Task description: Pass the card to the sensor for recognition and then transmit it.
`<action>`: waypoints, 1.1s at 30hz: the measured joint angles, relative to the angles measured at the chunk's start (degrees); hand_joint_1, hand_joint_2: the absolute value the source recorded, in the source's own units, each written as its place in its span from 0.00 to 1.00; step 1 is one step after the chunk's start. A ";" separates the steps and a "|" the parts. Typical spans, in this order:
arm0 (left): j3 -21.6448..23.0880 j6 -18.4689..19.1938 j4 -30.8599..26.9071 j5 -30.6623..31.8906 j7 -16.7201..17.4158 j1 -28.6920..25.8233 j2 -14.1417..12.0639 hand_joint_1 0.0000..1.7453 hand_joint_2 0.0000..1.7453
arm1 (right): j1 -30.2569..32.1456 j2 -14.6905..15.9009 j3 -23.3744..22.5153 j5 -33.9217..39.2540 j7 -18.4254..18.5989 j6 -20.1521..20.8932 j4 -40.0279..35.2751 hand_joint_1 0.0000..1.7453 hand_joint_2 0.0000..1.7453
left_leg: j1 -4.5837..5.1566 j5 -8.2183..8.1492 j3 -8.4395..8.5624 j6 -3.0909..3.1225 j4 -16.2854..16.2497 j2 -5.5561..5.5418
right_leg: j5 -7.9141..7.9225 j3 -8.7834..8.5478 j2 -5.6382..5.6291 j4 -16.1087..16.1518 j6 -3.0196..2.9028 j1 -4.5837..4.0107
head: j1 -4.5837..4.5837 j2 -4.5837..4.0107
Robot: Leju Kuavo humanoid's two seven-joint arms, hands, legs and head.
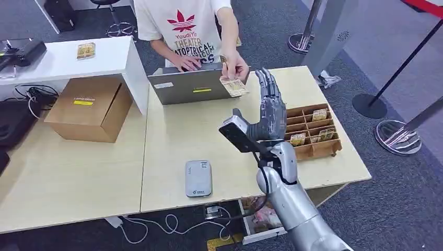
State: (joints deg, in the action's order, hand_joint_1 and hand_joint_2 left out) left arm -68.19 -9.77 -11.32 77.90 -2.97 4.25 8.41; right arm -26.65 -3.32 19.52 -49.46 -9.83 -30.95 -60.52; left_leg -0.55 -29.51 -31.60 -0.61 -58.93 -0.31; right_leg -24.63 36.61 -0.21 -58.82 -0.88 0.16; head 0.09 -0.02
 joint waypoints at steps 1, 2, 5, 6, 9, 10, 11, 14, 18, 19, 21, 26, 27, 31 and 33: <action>0.00 0.00 0.00 0.00 0.11 0.00 -0.02 0.00 0.00 | -0.38 0.00 0.06 -0.17 0.09 0.24 0.39 0.23 1.00 | 0.00 0.00 0.00 0.00 0.00 0.01 | 0.00 0.00 -0.01 0.00 0.00 0.00 | -0.02 0.00; 0.00 -0.04 0.00 0.00 0.28 0.01 -0.02 0.00 0.00 | -0.83 0.00 0.13 -0.44 0.17 0.40 0.72 0.23 1.00 | 0.00 0.00 0.00 0.00 0.00 0.01 | 0.00 0.00 -0.02 0.00 0.00 0.00 | 0.00 0.00; 0.00 -0.17 0.00 -0.17 0.68 0.00 -0.09 0.00 0.00 | -2.17 -0.02 0.46 -0.63 0.44 1.05 1.77 0.23 1.00 | 0.00 0.00 0.00 0.00 0.00 0.00 | 0.00 0.00 0.00 0.00 0.00 0.00 | 0.00 0.00; 0.00 -0.22 0.00 -0.26 0.81 0.00 -0.09 0.00 0.00 | -2.48 -0.02 0.70 -0.66 0.44 1.23 2.01 0.23 1.00 | 0.00 0.00 0.00 0.00 0.00 0.00 | 0.00 0.00 0.01 0.00 0.00 0.00 | 0.00 0.00; 0.00 -0.28 0.00 -0.30 0.94 0.01 -0.11 0.00 0.00 | -3.28 -0.09 1.25 -0.66 0.48 1.40 2.64 0.31 1.00 | 0.00 0.00 0.00 0.00 0.00 0.00 | 0.00 0.00 0.01 0.00 0.00 0.00 | 0.00 0.00; 0.00 -0.30 0.00 -0.37 1.03 0.00 -0.11 0.00 0.00 | -3.48 -0.09 1.36 -0.66 0.48 1.40 2.80 0.31 1.00 | 0.00 0.00 0.00 0.00 0.00 0.00 | 0.00 0.00 0.01 0.00 0.00 0.00 | -0.02 0.00; 0.00 -0.31 0.00 -0.39 1.05 0.00 -0.11 0.00 0.00 | -3.65 -0.09 1.46 -0.66 0.48 1.42 2.97 0.31 1.00 | 0.00 0.00 0.00 0.00 0.00 0.00 | 0.00 0.00 0.01 0.00 0.00 0.00 | -0.02 0.00; 0.00 -0.31 0.00 -0.44 1.11 0.00 -0.13 0.00 0.00 | -4.27 -0.09 1.62 -0.61 0.48 1.49 3.54 0.31 1.00 | 0.00 0.00 0.00 0.00 0.00 0.00 | 0.00 0.00 0.01 0.00 0.00 0.00 | 0.00 0.00; 0.00 -0.31 0.00 -0.44 1.14 0.00 -0.15 0.00 0.00 | -4.50 -0.11 1.64 -0.59 0.48 1.55 4.02 0.44 1.00 | 0.00 0.00 0.00 0.00 0.00 0.00 | 0.00 0.00 0.01 0.00 0.00 0.00 | 0.00 0.00; 0.00 -0.31 0.00 -0.44 1.14 0.00 -0.17 0.00 0.00 | -4.59 -0.11 1.64 -0.59 0.46 1.55 4.16 0.56 1.00 | 0.00 0.00 0.00 0.00 0.00 0.00 | 0.00 0.00 0.01 0.00 0.00 0.00 | 0.00 0.00; 0.00 -0.31 0.00 -0.44 1.14 0.00 -0.17 0.00 0.00 | -4.66 -0.11 1.66 -0.59 0.44 1.55 4.28 0.62 1.00 | 0.00 0.00 0.00 0.00 0.00 0.00 | 0.00 0.00 0.01 0.00 0.00 0.00 | 0.00 0.00; 0.00 -0.31 0.00 -0.44 1.14 0.00 -0.18 0.00 0.00 | -4.68 -0.11 1.66 -0.57 0.39 1.55 4.29 0.59 1.00 | 0.00 0.00 0.00 0.00 0.00 0.00 | 0.00 0.00 0.01 0.00 0.00 0.00 | 0.00 0.00; 0.00 -0.31 0.00 -0.44 1.16 0.00 -0.20 0.00 0.00 | -4.82 -0.11 1.68 -0.48 0.13 1.55 4.61 0.67 1.00 | 0.00 0.00 -0.01 0.00 0.00 0.00 | 0.00 0.00 0.01 0.00 0.00 0.00 | 0.00 0.00; 0.00 -0.31 0.00 -0.33 0.96 -0.02 -0.42 0.00 0.00 | -5.00 -0.11 1.70 0.48 -0.04 1.45 5.18 0.67 1.00 | 0.00 0.00 0.00 0.00 0.00 0.00 | 0.00 0.00 0.01 0.00 0.00 0.00 | 0.00 0.00; 0.00 -0.28 0.00 -0.33 0.96 -0.02 -0.44 0.00 0.00 | -5.02 -0.11 1.70 0.50 -0.04 1.44 5.23 0.75 1.00 | 0.00 0.00 0.00 0.00 0.00 0.00 | 0.00 0.00 0.01 0.00 0.00 0.00 | 0.00 0.00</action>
State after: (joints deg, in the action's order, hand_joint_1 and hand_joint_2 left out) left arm -68.19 -10.05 -11.32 77.57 -2.01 4.23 7.98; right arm -31.67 -3.43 21.22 -48.96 -9.88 -29.51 -55.30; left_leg -0.55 -29.51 -31.60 -0.61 -58.93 -0.31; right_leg -24.63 36.61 -0.19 -58.82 -0.88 0.16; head 0.09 -0.02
